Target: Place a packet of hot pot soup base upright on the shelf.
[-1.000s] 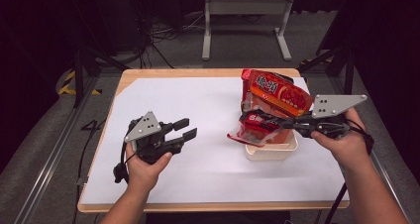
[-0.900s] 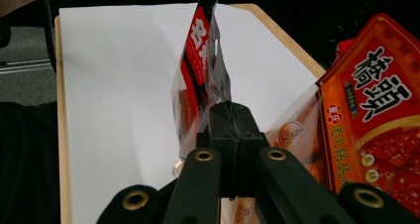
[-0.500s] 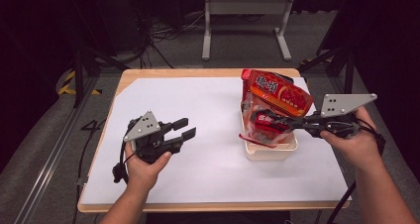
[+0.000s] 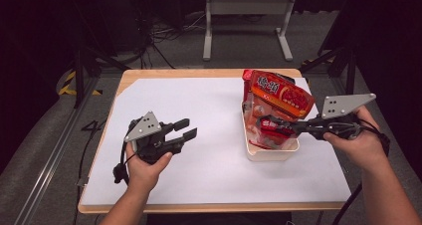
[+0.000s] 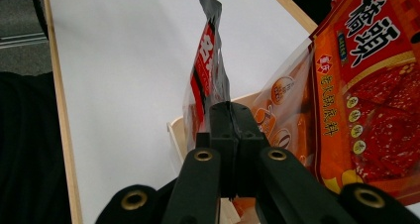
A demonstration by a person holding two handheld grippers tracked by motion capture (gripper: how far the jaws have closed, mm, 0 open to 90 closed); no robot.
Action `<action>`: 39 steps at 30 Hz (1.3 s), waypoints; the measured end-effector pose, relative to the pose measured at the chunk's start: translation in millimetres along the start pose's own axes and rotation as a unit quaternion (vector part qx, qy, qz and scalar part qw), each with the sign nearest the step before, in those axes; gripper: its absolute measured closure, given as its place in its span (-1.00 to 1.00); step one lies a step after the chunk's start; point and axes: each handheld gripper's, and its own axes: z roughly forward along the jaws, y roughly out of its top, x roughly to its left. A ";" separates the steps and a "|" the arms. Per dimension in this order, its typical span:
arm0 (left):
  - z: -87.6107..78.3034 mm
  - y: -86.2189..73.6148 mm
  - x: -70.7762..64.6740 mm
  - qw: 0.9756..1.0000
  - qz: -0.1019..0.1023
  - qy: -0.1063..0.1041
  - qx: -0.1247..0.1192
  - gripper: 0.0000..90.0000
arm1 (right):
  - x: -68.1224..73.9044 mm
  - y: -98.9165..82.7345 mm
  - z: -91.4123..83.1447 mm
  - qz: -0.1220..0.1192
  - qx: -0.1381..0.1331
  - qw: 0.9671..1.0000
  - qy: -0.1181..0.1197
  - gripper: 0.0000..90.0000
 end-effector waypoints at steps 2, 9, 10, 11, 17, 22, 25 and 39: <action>0.0 0.0 0.3 1.000 0.000 0.001 -0.001 0.29 | -0.7 -0.4 0.9 0.004 0.000 1.000 0.004 0.98; -1.1 -0.4 1.7 1.000 -0.002 0.001 -0.001 0.29 | -2.8 -1.1 2.8 0.009 0.007 1.000 0.011 0.98; -1.3 -0.5 1.9 1.000 -0.004 0.001 0.000 0.29 | -2.9 -1.4 3.3 0.010 0.010 1.000 0.015 0.98; -1.1 -0.7 2.3 1.000 -0.004 0.001 -0.002 0.29 | -3.1 -1.6 4.2 0.009 0.012 1.000 0.015 0.98; -1.6 -0.7 2.4 1.000 -0.006 0.002 -0.003 0.29 | -3.1 -2.4 10.5 0.011 0.018 1.000 0.019 0.96; -2.0 -0.8 3.0 1.000 -0.006 0.006 -0.003 0.29 | -2.9 -3.5 15.0 0.013 0.020 0.999 0.023 0.90; -1.7 -1.4 3.4 1.000 -0.007 0.004 -0.001 0.29 | -2.8 -5.6 16.9 0.015 0.024 0.999 0.021 0.88; -3.6 -2.2 6.1 1.000 -0.009 0.013 -0.002 0.22 | -3.5 -13.0 17.8 0.035 0.001 0.999 0.016 0.83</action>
